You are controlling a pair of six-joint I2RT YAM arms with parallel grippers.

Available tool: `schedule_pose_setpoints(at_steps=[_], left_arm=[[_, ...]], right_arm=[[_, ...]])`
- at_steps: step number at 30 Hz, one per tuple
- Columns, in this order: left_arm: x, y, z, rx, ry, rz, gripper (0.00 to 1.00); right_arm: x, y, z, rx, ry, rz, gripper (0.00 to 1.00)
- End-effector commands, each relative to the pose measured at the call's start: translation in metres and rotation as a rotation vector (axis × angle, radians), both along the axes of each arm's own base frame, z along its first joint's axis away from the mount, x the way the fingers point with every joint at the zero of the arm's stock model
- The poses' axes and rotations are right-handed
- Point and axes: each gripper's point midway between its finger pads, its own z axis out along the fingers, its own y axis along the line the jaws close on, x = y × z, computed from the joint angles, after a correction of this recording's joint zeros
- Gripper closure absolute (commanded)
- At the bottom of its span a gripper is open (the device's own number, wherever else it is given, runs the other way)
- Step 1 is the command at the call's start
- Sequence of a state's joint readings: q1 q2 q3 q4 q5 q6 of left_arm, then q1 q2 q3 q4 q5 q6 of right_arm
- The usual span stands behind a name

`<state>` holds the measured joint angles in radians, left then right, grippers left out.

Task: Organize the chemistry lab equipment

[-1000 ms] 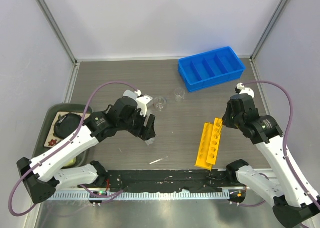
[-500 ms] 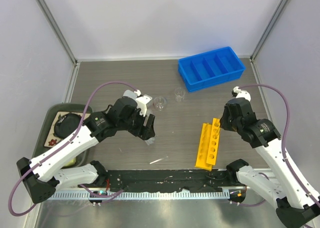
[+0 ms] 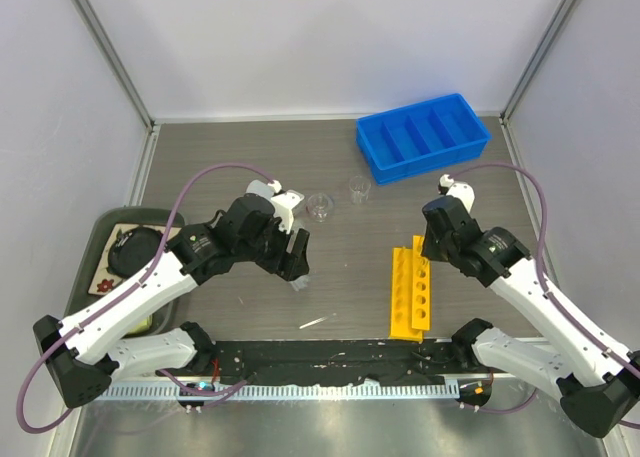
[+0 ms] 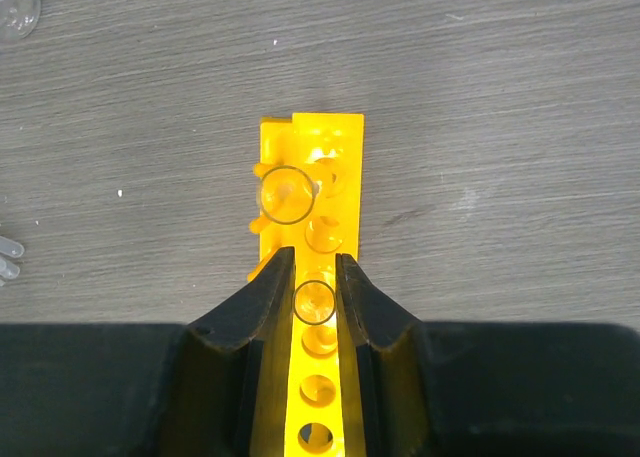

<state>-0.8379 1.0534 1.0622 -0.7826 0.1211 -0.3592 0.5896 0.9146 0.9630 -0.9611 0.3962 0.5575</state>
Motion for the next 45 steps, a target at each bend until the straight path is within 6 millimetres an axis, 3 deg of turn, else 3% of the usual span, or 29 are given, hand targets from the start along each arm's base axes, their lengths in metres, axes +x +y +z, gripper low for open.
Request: schedule_pose_setpoints(at_steps=[1, 13, 21, 31, 45], left_arm=[[0.001, 0.003, 0.007, -0.006, -0.025, 0.006, 0.29], [-0.001, 0.004, 0.006, -0.011, -0.023, 0.01, 0.29], [-0.001, 0.007, 0.005, -0.008, -0.032, 0.012, 0.29], [0.0, 0.007, 0.006, -0.003, -0.045, 0.002, 0.29], [-0.001, 0.011, 0.002, 0.009, -0.05, -0.001, 0.29]], right_arm=[[0.01, 0.008, -0.004, 0.071, -0.052, -0.072, 0.99], [0.01, 0.005, -0.017, 0.077, -0.073, -0.126, 0.99], [0.014, -0.002, -0.004, 0.025, -0.115, -0.158, 0.99], [0.019, 0.014, 0.005, 0.016, -0.183, -0.114, 0.99], [0.018, 0.033, -0.016, -0.079, -0.196, -0.077, 0.99]])
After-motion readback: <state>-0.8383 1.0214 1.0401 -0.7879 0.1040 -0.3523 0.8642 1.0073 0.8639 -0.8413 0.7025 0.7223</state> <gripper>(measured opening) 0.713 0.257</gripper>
